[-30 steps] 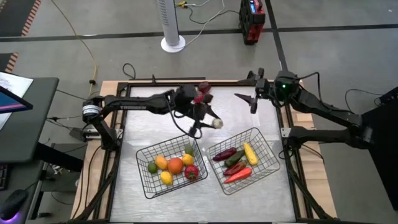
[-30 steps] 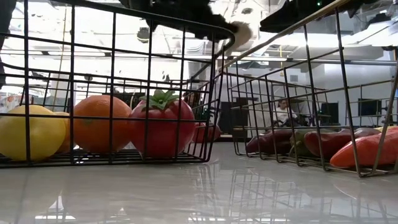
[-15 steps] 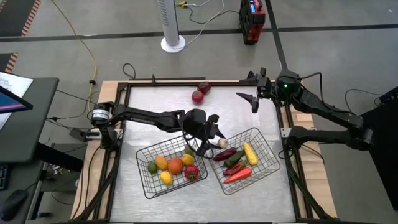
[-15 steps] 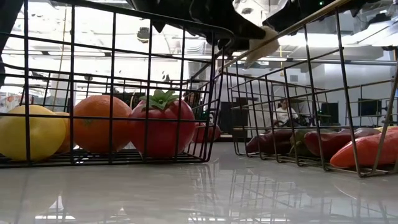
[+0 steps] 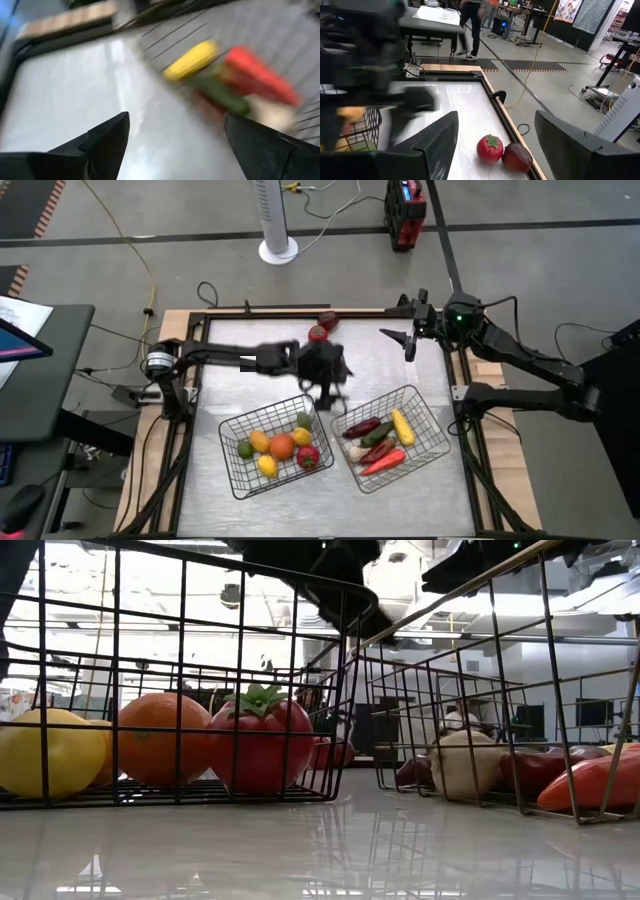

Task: Sort produce into baskets
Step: Put the red tomato into the black wire basket, then put the red apple into the black wire basket

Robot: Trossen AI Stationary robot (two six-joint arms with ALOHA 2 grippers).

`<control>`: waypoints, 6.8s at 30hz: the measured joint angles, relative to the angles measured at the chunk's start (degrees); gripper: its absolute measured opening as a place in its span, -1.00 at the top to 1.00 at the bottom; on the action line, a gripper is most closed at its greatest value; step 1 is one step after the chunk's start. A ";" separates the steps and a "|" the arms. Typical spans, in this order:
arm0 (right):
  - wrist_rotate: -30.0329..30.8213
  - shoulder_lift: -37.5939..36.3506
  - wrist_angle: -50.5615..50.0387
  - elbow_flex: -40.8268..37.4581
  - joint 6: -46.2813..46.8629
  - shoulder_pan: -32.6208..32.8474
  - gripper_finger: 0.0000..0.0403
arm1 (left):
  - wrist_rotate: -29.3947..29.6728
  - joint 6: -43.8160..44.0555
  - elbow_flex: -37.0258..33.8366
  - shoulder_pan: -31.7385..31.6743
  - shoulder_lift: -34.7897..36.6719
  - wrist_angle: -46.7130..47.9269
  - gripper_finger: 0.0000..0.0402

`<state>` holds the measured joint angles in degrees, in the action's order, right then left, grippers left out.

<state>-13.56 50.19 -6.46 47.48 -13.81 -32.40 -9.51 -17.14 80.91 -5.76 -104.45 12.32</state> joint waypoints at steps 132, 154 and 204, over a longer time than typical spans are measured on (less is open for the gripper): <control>-0.07 1.20 0.32 0.00 0.36 0.84 -0.45 | 13.41 10.90 -2.28 -18.96 4.37 17.01 -0.87; -0.07 1.22 -1.52 0.00 -0.59 1.29 -0.45 | 14.45 4.26 26.72 -27.00 -23.22 18.39 -0.87; -0.09 1.22 -3.30 -0.02 -0.12 1.27 -0.45 | 1.43 -2.03 42.08 -25.55 -25.94 43.25 -0.13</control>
<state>-13.65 51.42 -9.76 47.46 -13.93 -31.14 -8.08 -19.18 122.99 -31.31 -130.39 55.57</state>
